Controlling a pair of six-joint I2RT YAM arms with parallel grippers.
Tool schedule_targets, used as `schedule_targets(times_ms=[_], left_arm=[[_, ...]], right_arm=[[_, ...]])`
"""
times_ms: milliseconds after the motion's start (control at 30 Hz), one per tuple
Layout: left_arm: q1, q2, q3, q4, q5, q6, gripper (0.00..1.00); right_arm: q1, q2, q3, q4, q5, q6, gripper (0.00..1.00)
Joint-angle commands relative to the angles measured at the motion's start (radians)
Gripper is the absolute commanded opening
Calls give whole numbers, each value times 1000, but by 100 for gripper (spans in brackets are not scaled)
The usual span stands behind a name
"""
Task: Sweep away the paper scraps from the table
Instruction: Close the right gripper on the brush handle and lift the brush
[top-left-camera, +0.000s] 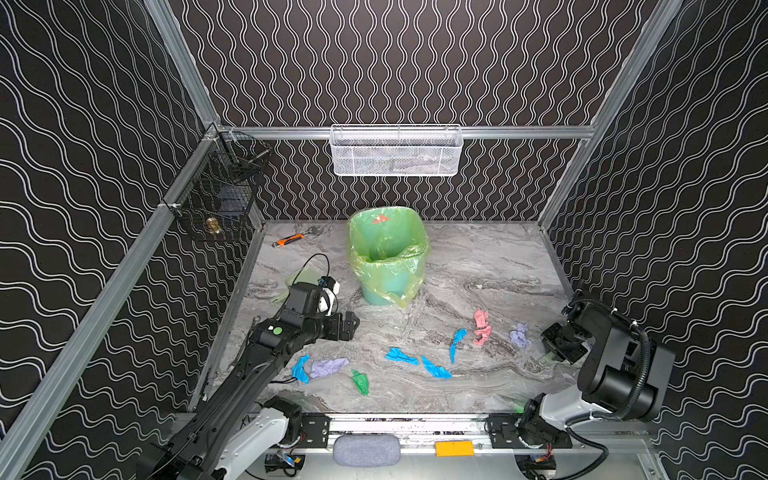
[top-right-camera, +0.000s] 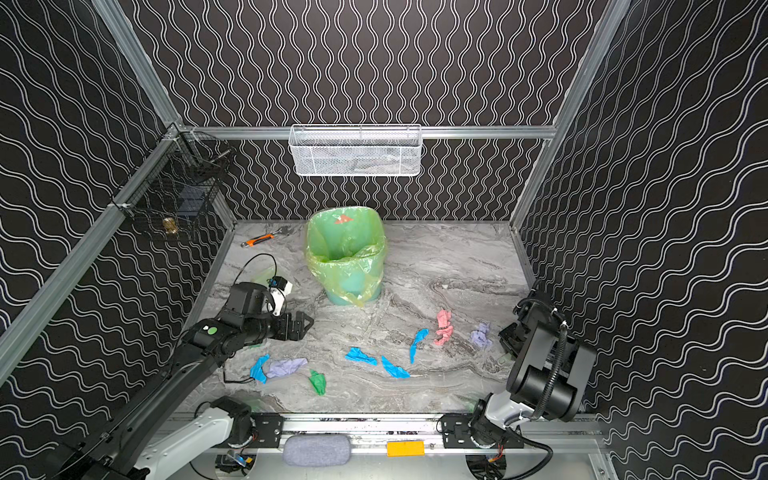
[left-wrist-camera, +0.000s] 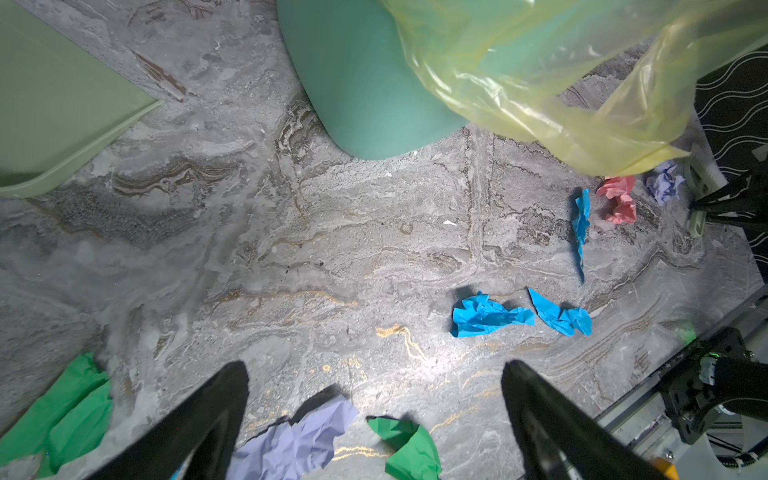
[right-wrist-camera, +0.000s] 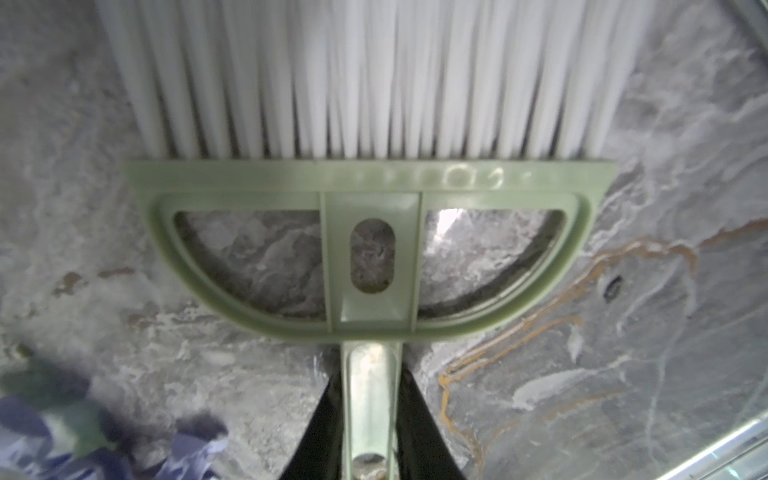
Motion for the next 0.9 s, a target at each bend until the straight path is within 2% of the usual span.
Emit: schedule_targets(times_ms=[0,200,600,867], left_arm=[[-1,3,2,-6,8,7,99],[-1,13,4,-6,12,9,99],[-2,-2,17,-7,14,5,99],[-2,-20,85,-58,-16,7,99]], right_arm=[[9,22,-21,27,-86,5,20],[11,-7,-22,19,-86,0,16],[17,-96,-14,0,-89,7,14],[19,-156,42,-49,-50,-34,14]])
